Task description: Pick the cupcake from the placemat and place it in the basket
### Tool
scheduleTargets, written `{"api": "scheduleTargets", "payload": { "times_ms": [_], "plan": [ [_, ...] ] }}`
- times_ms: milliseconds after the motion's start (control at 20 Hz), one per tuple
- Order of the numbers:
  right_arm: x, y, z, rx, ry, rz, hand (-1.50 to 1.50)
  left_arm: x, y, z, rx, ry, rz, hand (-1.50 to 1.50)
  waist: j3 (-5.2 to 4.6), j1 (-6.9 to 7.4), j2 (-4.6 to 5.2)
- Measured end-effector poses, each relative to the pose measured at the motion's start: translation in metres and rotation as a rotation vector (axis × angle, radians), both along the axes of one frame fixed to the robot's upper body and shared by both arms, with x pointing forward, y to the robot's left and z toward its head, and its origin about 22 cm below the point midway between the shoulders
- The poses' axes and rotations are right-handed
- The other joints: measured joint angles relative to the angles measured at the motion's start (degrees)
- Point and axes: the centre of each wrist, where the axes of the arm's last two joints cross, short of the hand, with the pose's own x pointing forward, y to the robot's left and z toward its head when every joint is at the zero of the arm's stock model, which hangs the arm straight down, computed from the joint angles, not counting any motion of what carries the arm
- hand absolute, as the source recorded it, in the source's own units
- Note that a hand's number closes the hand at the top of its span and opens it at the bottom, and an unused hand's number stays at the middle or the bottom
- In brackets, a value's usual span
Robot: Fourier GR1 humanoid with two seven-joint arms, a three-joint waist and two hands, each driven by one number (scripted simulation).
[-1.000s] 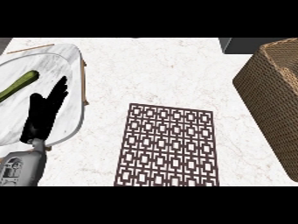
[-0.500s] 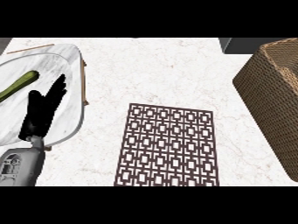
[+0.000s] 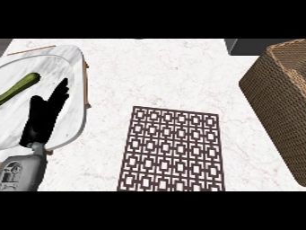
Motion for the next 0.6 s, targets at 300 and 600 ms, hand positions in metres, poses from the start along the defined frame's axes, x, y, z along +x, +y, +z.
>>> {"api": "scheduleTargets", "payload": {
  "times_ms": [300,600],
  "plan": [
    [-0.030,-0.050,0.013,0.110,-0.085,-0.149,-1.50,-0.003,0.008,-0.006,-0.006,0.000,0.007,0.00,-0.03,-0.30,-0.02],
    [-0.077,-0.113,0.009,0.199,-0.094,-0.240,-1.50,0.002,0.003,-0.002,-0.014,0.002,0.005,0.00,0.01,-0.44,0.04]
  ]
}}
